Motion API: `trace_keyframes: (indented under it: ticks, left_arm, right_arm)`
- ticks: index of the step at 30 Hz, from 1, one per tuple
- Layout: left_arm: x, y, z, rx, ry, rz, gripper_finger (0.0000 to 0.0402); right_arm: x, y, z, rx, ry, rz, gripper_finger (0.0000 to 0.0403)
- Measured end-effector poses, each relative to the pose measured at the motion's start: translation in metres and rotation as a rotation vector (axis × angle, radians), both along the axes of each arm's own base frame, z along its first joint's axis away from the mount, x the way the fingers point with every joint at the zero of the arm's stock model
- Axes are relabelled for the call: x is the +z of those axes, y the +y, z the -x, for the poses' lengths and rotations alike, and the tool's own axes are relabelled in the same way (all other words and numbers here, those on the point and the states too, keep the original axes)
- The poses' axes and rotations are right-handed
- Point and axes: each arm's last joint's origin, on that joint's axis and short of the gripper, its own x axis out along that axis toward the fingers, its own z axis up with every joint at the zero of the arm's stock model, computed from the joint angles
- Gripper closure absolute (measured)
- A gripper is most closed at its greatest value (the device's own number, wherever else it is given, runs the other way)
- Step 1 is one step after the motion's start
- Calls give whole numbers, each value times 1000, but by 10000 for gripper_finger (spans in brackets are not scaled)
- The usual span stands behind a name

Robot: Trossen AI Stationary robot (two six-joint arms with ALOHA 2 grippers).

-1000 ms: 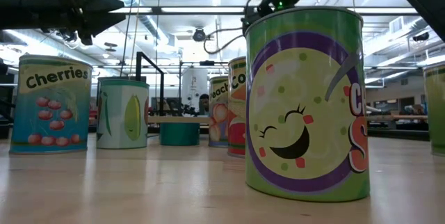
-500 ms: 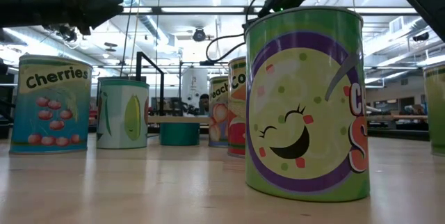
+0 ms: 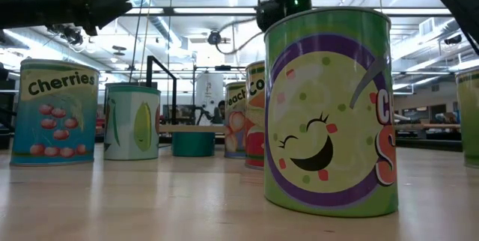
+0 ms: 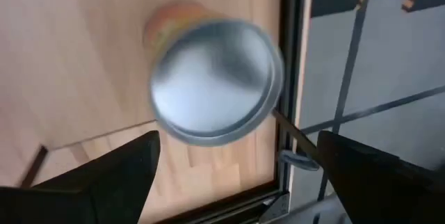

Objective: Pick and place cans onto a shelf
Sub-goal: Put the canned peaches on the shelf

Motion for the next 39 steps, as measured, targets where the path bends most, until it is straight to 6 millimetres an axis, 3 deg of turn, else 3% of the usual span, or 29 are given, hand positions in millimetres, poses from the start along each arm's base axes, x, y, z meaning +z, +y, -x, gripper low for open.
trace_keyframes:
  ticks: [6,9,15,20,27,35,39]
  left_arm:
    - [0,0,0,0,-3,0,198]
    - [2,0,1,0,-25,-2,198]
    - [4,0,2,-3,-52,3,198]
    - [5,0,2,-7,-59,13,198]
    - [2,0,1,-20,-47,47,198]
    - [-2,0,-2,-40,-24,106,198]
    - [-5,0,-4,-58,-4,137,198]
  right_arm:
    - [36,30,-15,3,-135,34,6]
    - [42,55,-33,10,-277,-18,6]
    - [19,128,-77,159,-483,-122,7]
    - [0,168,-90,168,-556,-174,6]
    - [-28,198,-108,143,-593,-210,3]
    - [-58,203,-120,55,-544,-224,3]
    - [-62,205,-121,-19,-535,-237,3]
